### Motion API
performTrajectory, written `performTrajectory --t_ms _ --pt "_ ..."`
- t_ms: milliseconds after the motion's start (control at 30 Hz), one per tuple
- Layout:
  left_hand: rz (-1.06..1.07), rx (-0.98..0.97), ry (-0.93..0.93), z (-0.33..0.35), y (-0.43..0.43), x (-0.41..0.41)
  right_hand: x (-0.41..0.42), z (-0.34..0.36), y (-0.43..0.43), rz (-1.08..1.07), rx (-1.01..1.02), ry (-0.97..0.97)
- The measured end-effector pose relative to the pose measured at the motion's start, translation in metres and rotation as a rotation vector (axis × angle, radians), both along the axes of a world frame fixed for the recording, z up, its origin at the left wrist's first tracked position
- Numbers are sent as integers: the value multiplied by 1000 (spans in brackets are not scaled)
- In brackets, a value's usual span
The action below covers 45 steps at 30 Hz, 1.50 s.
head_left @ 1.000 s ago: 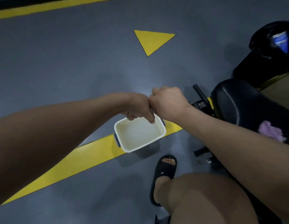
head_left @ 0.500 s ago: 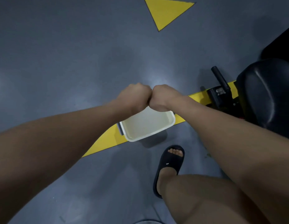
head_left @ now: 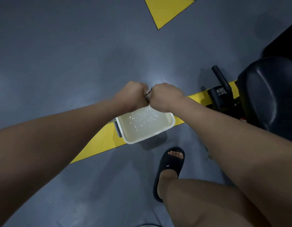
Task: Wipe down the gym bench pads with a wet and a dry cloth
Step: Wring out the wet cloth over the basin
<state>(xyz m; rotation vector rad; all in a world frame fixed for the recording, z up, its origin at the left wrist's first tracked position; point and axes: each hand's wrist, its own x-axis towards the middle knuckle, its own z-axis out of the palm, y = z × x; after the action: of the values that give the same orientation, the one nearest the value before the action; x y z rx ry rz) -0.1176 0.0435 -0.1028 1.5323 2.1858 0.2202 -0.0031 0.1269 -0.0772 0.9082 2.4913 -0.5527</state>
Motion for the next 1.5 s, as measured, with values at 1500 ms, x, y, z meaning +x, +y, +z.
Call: performTrajectory --t_ms 1500 --pt "-290 -183 470 7 -9 -6 -19 -9 -3 -131 -481 -165"
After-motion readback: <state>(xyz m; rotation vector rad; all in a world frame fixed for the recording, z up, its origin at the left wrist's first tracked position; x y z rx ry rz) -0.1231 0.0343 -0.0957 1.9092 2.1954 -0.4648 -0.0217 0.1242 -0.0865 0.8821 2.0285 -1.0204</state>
